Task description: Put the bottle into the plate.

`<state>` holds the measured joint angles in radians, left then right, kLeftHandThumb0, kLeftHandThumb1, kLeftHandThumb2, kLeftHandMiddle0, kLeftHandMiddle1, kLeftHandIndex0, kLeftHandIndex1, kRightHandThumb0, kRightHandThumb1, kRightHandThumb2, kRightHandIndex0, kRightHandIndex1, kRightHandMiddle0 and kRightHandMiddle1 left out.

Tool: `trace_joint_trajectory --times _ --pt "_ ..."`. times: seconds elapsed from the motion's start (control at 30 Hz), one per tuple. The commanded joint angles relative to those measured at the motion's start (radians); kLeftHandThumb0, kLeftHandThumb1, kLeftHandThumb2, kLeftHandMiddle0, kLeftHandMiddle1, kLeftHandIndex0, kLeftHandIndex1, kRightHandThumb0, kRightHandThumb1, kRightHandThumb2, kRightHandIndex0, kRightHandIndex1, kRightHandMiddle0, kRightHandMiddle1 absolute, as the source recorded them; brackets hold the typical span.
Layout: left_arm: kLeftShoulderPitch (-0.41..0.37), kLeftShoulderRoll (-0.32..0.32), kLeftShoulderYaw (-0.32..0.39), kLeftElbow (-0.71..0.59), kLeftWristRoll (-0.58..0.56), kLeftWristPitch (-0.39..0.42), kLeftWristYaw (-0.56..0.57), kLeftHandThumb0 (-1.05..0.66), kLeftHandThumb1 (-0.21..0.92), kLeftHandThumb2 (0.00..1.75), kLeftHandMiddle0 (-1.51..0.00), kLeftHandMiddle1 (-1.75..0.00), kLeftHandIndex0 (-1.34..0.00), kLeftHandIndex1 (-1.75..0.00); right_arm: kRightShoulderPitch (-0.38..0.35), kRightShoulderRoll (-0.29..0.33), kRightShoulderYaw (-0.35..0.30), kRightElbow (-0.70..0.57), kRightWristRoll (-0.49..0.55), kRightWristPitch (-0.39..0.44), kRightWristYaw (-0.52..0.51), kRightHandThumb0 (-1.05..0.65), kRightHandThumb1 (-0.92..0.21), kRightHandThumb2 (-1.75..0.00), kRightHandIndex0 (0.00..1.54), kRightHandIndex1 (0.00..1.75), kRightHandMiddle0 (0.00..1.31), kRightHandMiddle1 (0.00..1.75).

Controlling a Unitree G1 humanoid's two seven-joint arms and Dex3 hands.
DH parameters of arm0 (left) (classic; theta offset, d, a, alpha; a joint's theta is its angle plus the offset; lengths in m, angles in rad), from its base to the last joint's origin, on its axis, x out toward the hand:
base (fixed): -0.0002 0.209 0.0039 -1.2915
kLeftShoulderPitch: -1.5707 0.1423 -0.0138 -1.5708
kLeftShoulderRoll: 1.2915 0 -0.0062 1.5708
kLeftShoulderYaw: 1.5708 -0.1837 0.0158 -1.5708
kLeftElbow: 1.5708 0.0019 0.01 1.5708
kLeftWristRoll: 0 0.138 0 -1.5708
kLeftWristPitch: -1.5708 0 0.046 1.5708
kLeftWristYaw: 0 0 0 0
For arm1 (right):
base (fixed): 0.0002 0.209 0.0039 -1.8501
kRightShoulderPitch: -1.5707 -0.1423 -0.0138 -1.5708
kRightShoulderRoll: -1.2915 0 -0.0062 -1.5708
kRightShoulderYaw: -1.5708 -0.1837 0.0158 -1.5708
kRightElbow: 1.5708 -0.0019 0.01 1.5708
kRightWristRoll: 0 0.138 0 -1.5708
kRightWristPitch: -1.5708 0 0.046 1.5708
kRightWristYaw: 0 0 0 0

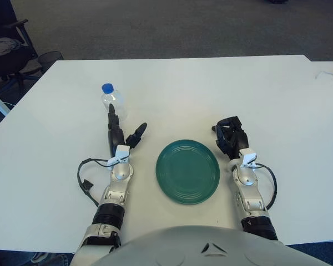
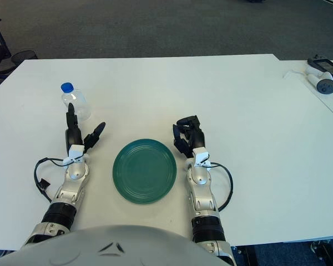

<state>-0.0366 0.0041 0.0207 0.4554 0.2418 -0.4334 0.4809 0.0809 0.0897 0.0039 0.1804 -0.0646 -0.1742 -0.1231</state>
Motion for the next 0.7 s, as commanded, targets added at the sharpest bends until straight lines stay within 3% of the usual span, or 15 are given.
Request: trace_joint_trajectory --times 0.0,0.53,0.67 --pt "0.038 -0.008 0.007 0.070 0.004 0.024 0.015 -1.05 0.89 0.03 0.00 0.00 0.00 0.00 0.060 -0.005 -0.008 0.093 0.005 0.089 0.001 -0.35 -0.92 -0.51 0.35 1.12 0.20 1.75" --pt "0.024 -0.049 0.042 0.076 -0.004 0.071 0.087 -1.05 0.89 0.02 0.00 0.00 0.00 0.00 0.054 -0.008 -0.016 0.098 0.016 0.096 0.011 -0.35 -0.92 -0.51 0.35 1.12 0.20 1.75" --pt "0.019 -0.087 0.053 0.075 0.008 0.093 0.153 -1.05 0.89 0.01 0.00 0.00 0.00 0.00 0.053 -0.012 -0.018 0.102 0.015 0.092 0.017 -0.35 -0.92 -0.51 0.35 1.12 0.20 1.75"
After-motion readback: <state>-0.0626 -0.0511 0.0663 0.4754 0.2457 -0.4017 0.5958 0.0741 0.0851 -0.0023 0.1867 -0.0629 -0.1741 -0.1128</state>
